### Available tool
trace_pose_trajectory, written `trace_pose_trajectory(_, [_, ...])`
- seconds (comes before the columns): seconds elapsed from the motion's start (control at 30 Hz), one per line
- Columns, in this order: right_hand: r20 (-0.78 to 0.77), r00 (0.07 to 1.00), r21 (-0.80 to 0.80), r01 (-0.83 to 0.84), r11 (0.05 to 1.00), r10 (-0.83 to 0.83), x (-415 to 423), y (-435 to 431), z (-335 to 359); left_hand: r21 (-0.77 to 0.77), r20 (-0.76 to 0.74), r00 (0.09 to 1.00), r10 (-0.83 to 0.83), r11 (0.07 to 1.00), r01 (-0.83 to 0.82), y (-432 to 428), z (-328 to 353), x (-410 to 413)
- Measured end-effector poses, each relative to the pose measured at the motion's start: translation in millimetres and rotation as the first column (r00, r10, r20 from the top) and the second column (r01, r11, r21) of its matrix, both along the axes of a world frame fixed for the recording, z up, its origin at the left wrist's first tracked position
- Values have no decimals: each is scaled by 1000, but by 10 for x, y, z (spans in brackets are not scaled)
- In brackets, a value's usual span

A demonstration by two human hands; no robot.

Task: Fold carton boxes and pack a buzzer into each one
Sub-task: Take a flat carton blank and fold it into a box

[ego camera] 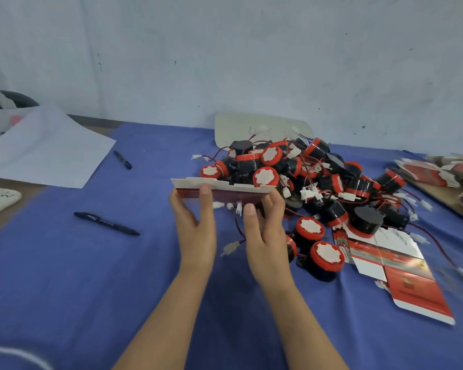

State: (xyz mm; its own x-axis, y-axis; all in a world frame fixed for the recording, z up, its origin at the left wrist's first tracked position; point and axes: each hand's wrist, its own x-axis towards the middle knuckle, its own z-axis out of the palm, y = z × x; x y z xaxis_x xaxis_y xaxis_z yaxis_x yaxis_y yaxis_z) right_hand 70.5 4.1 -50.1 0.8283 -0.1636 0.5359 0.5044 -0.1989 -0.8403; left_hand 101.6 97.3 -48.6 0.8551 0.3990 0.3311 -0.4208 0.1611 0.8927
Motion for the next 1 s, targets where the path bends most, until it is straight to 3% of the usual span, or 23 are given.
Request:
trace_pose_trajectory(0.17, [-56, 998, 14, -20, 1000, 21, 6, 2, -37, -23, 76, 997, -2, 1000, 3, 2, 25, -23])
trace_pose_trajectory(0.33, [-84, 996, 91, -23, 996, 30, 28, 8, -42, 1, 58, 998, -27, 1000, 27, -6, 7, -11])
trace_pose_trajectory(0.43, [-100, 994, 213, -12, 977, 34, 24, 13, -23, 20, 24, 1000, -15, 1000, 14, -6, -36, 25])
trace_pose_trajectory(0.63, [-98, 994, 339, 76, 938, -46, 13, -131, 65, 247, 89, 993, 82, 964, -102, -88, -85, -12])
trace_pose_trajectory(0.77, [-58, 990, 273, 137, 952, -126, 25, -239, 81, 337, 80, 995, 54, 938, -78, -88, -121, -44])
trace_pose_trajectory(0.9, [-115, 993, 259, 6, 966, 25, 19, -188, 38, 332, 34, 999, -14, 943, 2, -79, -98, -51])
trace_pose_trajectory(1.0, [-149, 985, 249, -52, 967, 91, 29, -210, 32, 355, 69, 981, -180, 923, 145, -40, -64, -49])
